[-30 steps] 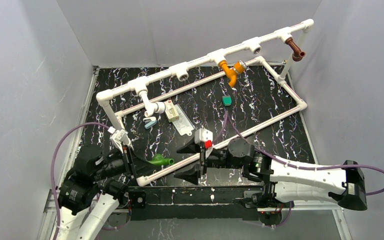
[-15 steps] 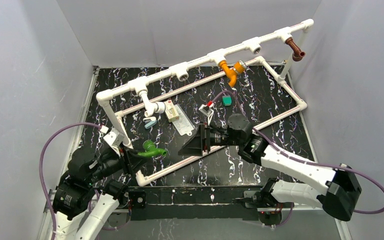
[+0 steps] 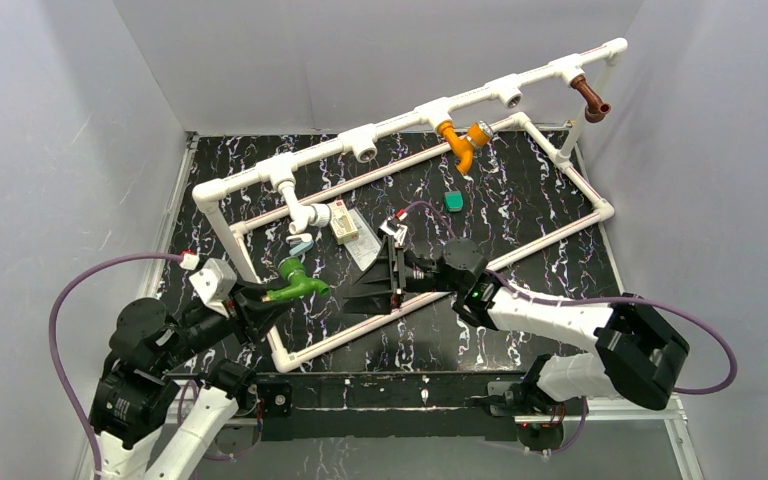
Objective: Install the water faucets
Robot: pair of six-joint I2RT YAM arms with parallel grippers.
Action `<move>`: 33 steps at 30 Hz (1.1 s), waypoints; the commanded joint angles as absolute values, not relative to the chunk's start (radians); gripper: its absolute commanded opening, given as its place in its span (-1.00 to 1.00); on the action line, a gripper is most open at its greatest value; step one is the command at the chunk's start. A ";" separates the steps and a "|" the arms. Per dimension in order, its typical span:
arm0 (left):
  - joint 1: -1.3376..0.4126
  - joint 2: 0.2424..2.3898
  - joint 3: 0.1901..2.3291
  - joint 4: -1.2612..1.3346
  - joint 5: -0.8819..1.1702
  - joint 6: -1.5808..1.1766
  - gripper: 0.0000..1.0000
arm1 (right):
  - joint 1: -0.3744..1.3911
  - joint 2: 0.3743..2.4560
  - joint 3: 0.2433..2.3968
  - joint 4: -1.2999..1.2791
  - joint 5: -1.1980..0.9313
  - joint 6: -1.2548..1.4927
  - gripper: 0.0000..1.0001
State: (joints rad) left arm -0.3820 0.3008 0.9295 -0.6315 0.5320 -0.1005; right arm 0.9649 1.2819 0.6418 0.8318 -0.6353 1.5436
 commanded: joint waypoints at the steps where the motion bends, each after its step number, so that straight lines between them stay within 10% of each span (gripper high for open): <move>1: -0.392 0.327 0.919 -0.564 0.540 0.023 -1.00 | 0.990 1.322 0.696 1.006 -0.593 1.667 0.63; 16: -0.406 0.321 0.858 -0.551 0.712 0.178 -1.00 | 1.014 1.406 0.792 0.979 -0.525 1.650 0.41; 33: -0.411 0.307 0.837 -0.547 0.703 0.192 -1.00 | 1.068 1.465 0.799 1.073 -0.519 1.655 -0.30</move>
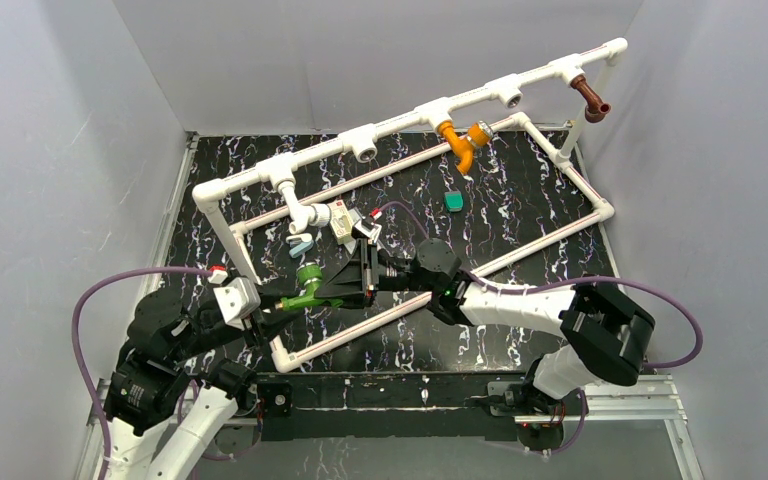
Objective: Install the water faucets
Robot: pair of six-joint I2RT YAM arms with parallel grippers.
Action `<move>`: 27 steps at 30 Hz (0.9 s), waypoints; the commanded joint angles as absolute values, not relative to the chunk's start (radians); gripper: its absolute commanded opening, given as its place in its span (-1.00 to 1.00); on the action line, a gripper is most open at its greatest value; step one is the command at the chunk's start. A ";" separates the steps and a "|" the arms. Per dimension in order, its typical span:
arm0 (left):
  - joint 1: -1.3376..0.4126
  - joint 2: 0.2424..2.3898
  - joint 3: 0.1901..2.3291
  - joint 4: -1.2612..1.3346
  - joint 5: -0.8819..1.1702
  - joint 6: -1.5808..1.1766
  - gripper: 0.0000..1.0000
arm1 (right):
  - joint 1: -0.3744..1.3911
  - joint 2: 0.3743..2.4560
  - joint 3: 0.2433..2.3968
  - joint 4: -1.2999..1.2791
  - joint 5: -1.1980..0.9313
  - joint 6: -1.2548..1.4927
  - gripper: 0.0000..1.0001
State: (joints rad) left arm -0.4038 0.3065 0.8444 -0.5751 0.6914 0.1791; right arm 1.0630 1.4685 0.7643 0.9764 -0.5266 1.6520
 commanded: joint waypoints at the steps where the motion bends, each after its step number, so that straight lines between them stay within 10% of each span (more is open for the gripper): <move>1: -0.412 0.307 0.837 -0.546 0.703 0.191 -1.00 | 1.069 1.466 0.799 1.078 -0.519 1.657 -0.36; 5: -0.414 0.307 0.838 -0.545 0.701 0.189 -1.00 | 1.069 1.478 0.795 1.101 -0.520 1.669 -0.97; 9: -0.416 0.307 0.836 -0.544 0.702 0.188 -0.99 | 1.070 1.488 0.788 1.133 -0.523 1.681 -0.97; 20: -0.417 0.301 0.841 -0.516 0.729 0.137 0.23 | 1.071 1.431 0.719 1.158 -0.477 1.646 -0.97; 27: -0.417 0.306 0.877 -0.505 0.772 0.069 0.47 | 1.072 1.336 0.674 1.071 -0.428 1.544 -0.97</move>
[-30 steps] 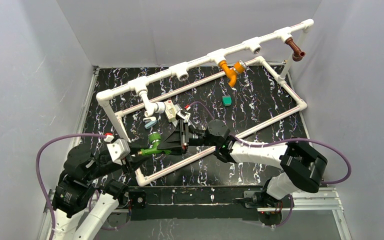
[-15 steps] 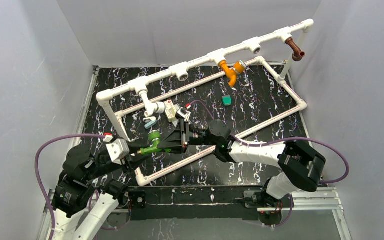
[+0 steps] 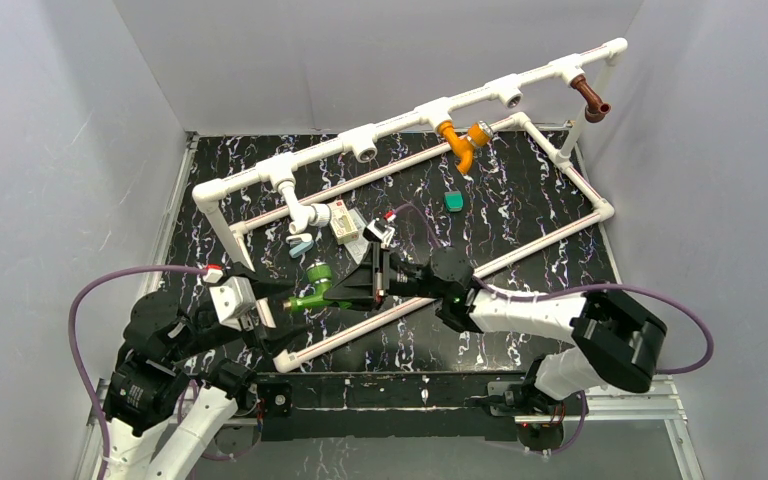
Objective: Install the water faucets
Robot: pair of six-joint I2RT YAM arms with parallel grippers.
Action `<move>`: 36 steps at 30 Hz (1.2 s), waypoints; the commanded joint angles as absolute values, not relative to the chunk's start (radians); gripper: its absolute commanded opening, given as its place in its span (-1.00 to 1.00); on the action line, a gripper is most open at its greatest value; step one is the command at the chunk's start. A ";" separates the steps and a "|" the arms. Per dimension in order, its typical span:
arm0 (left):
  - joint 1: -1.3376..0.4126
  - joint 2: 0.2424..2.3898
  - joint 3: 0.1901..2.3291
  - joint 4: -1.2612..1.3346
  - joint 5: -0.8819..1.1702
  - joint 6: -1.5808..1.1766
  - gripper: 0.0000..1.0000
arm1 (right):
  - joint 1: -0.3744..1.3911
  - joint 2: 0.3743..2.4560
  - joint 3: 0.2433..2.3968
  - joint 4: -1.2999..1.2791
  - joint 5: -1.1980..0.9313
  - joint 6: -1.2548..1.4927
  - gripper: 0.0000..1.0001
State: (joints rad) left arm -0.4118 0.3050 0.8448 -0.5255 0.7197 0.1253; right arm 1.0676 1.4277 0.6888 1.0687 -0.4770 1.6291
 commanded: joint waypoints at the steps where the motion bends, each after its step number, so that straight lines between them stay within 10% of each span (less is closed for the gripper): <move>1: -0.417 0.308 0.882 -0.497 0.777 0.035 0.48 | 1.072 1.314 0.668 1.044 -0.412 1.517 -0.97; 15: -0.417 0.305 0.928 -0.410 0.755 -0.570 0.59 | 1.072 1.034 0.710 0.584 -0.318 0.969 -0.97; 36: -0.417 0.181 0.771 -0.452 0.634 -0.905 0.58 | 1.091 1.182 0.840 0.779 -0.537 0.997 -0.97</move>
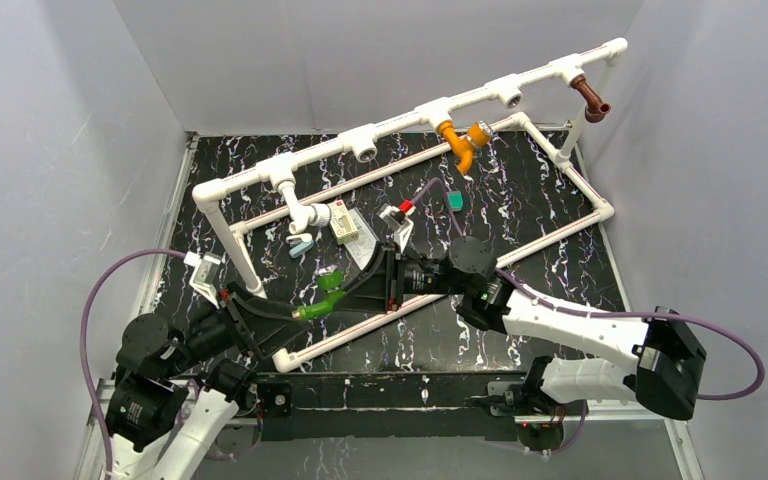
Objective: Install the water faucets
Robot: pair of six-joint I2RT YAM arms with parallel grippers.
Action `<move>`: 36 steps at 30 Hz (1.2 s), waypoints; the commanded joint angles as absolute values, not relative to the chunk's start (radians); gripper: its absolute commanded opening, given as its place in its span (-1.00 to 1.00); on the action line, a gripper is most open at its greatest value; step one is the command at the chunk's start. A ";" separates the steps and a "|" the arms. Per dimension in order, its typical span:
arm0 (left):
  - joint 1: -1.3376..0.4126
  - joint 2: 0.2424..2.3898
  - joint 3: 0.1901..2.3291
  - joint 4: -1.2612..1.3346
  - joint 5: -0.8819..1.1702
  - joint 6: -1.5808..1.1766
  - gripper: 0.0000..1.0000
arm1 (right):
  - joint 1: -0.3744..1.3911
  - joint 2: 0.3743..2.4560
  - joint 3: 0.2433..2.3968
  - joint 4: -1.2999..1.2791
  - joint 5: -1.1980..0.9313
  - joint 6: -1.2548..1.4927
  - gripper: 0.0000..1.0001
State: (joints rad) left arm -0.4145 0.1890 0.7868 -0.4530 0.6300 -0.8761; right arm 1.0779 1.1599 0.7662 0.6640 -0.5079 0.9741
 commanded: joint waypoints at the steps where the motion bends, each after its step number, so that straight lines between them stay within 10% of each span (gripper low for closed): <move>1: -0.417 0.182 0.770 -0.451 0.634 -0.908 0.57 | 1.095 1.191 0.848 0.777 -0.536 0.997 -0.97; 14: -0.417 0.198 0.764 -0.429 0.659 -0.911 0.19 | 1.125 1.254 0.887 0.748 -0.495 0.996 -0.97; 22: -0.417 0.211 0.755 -0.405 0.667 -0.914 -0.38 | 1.128 1.265 0.880 0.748 -0.498 1.008 -0.97; 25: -0.417 0.212 0.749 -0.394 0.669 -0.916 -1.00 | 1.129 1.271 0.869 0.761 -0.503 1.020 -0.97; 30: -0.417 0.200 0.743 -0.380 0.659 -0.924 -1.00 | 1.130 1.265 0.847 0.765 -0.498 1.026 -0.97; 36: -0.417 0.192 0.742 -0.365 0.664 -0.942 -1.00 | 1.130 1.237 0.832 0.745 -0.480 1.008 -0.27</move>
